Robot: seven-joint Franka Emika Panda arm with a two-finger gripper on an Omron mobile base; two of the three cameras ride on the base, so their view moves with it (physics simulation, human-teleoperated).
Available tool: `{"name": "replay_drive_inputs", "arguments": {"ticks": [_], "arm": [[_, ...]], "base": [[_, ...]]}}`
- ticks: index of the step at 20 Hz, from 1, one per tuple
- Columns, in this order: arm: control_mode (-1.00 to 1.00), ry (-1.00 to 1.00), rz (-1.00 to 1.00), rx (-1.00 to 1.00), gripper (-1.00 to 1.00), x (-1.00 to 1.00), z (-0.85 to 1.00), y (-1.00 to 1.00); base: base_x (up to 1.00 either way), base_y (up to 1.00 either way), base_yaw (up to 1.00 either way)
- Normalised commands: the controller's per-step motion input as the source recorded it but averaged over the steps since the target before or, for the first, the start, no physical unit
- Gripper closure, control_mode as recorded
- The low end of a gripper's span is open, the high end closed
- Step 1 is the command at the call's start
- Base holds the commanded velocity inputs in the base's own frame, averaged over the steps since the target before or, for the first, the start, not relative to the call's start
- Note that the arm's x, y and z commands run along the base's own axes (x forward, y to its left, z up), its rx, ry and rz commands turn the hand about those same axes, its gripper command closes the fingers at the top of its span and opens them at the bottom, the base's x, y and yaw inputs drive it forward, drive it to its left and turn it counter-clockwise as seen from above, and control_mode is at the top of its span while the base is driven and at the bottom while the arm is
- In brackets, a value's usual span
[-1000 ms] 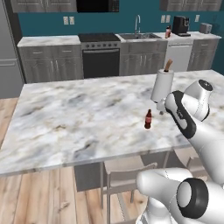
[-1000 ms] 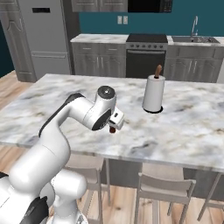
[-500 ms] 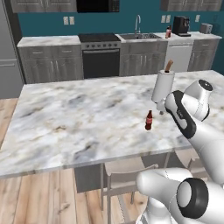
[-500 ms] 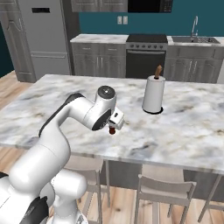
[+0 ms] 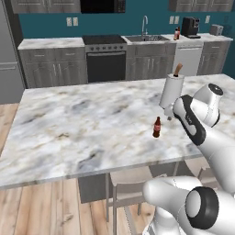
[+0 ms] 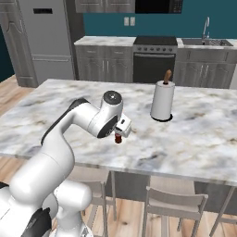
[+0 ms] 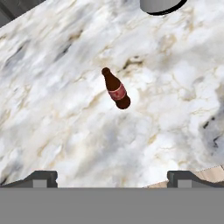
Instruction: Place the large bottle from the dining counter next to the other large bottle outside the sink, and place the small bottle from the dining counter next to the other small bottle inside the sink.
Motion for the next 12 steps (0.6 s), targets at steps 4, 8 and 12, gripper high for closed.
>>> {"name": "replay_drive_inputs", "arguments": {"ticks": [4, 8, 12], "arm": [[1.0, 0.0, 0.0, 0.0, -1.0, 0.0, 0.0, 0.0], [-1.0, 0.0, 0.0, 0.0, -1.0, 0.02, -0.01, 0.0], [-1.0, 0.0, 0.0, 0.0, -1.0, 0.03, -0.04, 0.0]], "base": [[0.13, 0.0, 0.0], [0.05, 0.0, 0.0], [0.0, 0.0, 0.0]]}}
